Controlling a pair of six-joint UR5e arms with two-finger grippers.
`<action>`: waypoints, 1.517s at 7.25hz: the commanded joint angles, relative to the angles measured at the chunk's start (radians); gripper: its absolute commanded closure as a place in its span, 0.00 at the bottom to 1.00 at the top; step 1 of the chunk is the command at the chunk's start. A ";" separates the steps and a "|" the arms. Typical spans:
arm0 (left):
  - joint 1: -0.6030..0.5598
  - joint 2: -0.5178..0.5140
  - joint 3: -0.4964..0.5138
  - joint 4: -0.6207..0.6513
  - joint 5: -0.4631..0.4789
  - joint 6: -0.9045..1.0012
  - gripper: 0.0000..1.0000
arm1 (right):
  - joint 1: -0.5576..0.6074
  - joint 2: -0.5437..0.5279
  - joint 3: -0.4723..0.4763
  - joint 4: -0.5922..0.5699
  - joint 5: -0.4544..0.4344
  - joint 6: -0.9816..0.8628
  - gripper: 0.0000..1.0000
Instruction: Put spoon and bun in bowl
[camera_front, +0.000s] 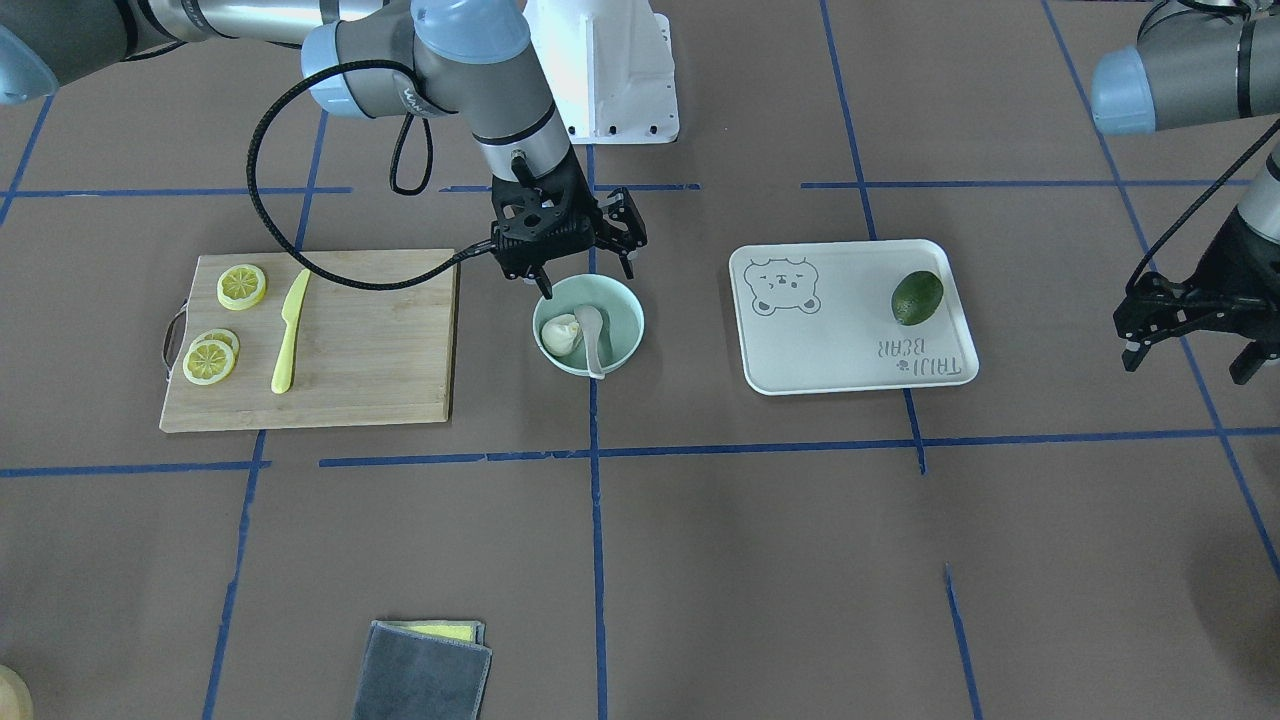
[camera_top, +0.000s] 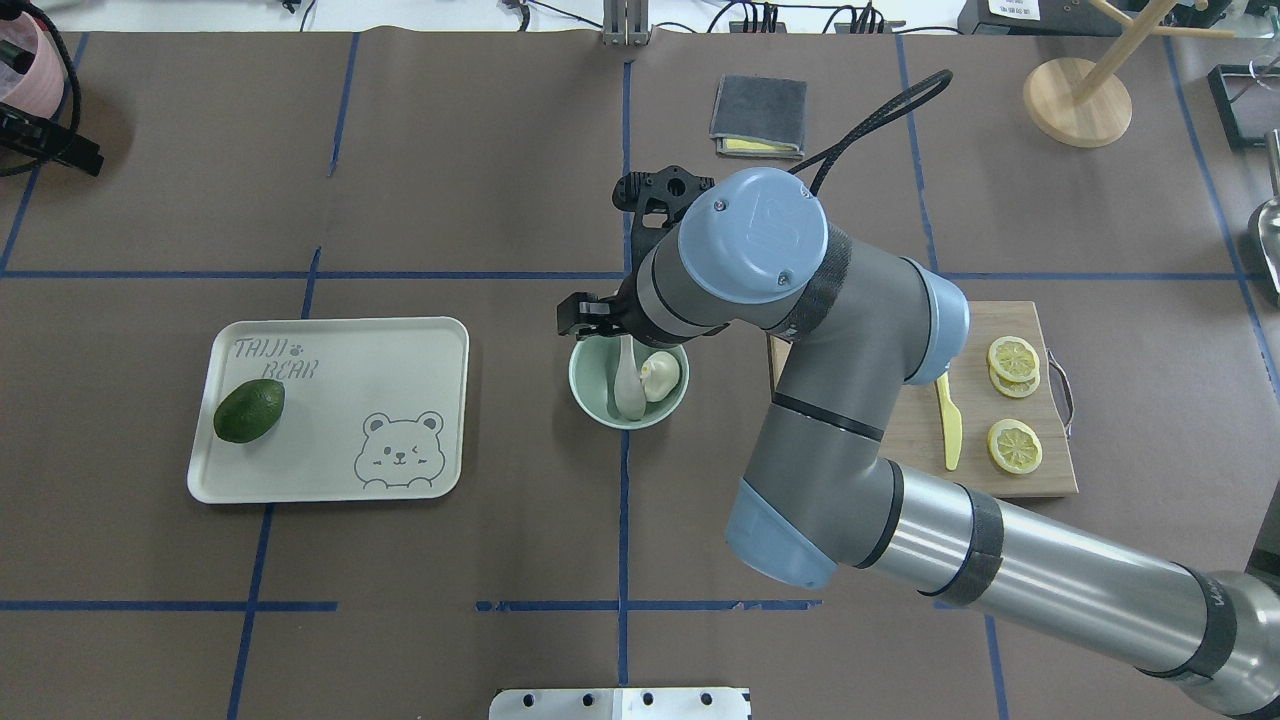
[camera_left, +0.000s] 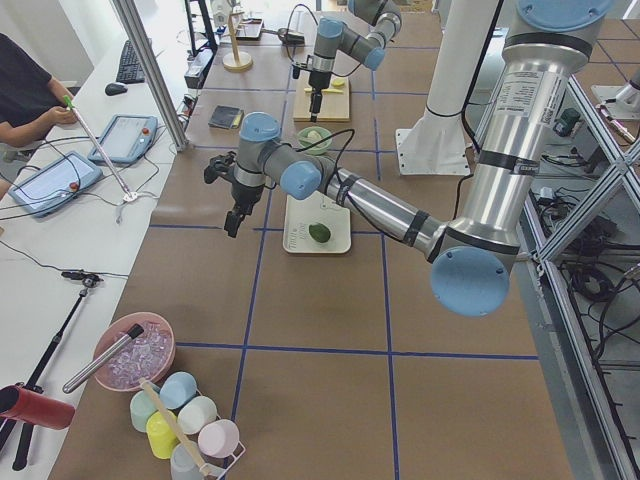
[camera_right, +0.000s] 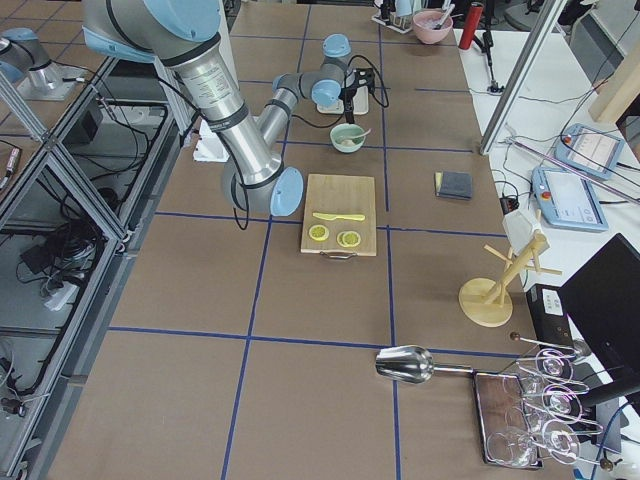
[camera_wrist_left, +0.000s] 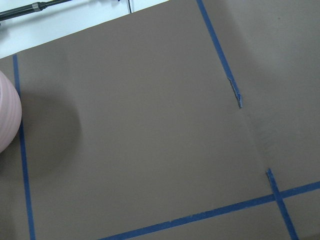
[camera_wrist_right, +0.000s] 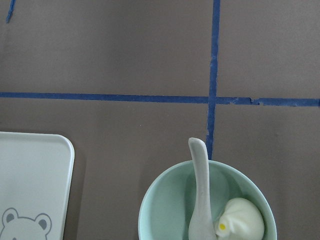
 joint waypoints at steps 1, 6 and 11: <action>-0.057 0.045 0.023 -0.001 -0.032 0.100 0.00 | 0.023 -0.003 0.024 -0.046 0.010 0.001 0.00; -0.299 0.186 0.146 0.017 -0.259 0.425 0.00 | 0.294 -0.211 0.205 -0.288 0.234 -0.357 0.00; -0.332 0.232 0.146 0.114 -0.330 0.409 0.00 | 0.748 -0.538 0.178 -0.292 0.513 -0.984 0.00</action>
